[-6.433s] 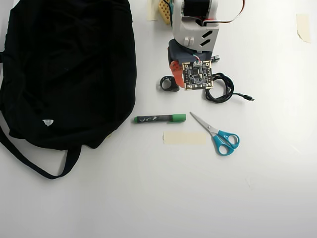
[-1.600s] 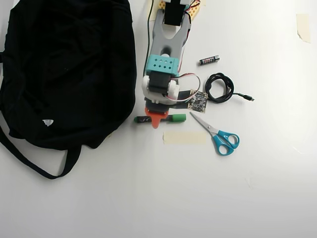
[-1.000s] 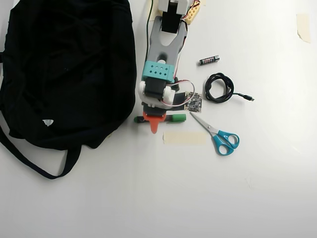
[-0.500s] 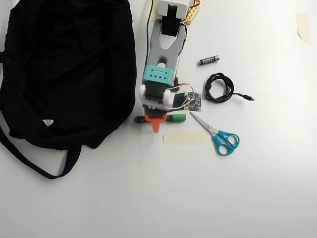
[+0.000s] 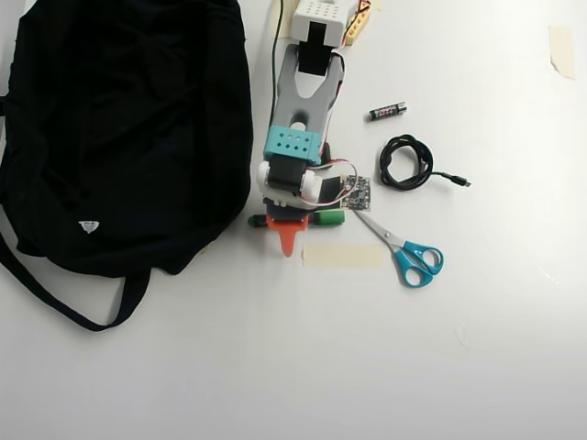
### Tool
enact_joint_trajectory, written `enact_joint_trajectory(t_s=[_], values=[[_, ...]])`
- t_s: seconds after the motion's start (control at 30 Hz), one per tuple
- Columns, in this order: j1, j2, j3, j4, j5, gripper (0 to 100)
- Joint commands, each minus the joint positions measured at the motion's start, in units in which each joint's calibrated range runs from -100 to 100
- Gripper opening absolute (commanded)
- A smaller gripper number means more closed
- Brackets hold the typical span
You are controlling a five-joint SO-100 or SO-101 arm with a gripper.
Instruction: Put the green marker into the black bag
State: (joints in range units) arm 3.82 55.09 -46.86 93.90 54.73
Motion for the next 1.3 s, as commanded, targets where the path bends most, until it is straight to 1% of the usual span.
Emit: enact_joint_trajectory(t_s=[0.0, 0.7, 1.27], values=[[-0.45, -0.31, -3.91, 0.07, 0.18, 42], [-0.53, 3.17, -4.09, 0.58, -0.35, 42], [-0.53, 6.49, -3.64, 5.15, -1.55, 42]])
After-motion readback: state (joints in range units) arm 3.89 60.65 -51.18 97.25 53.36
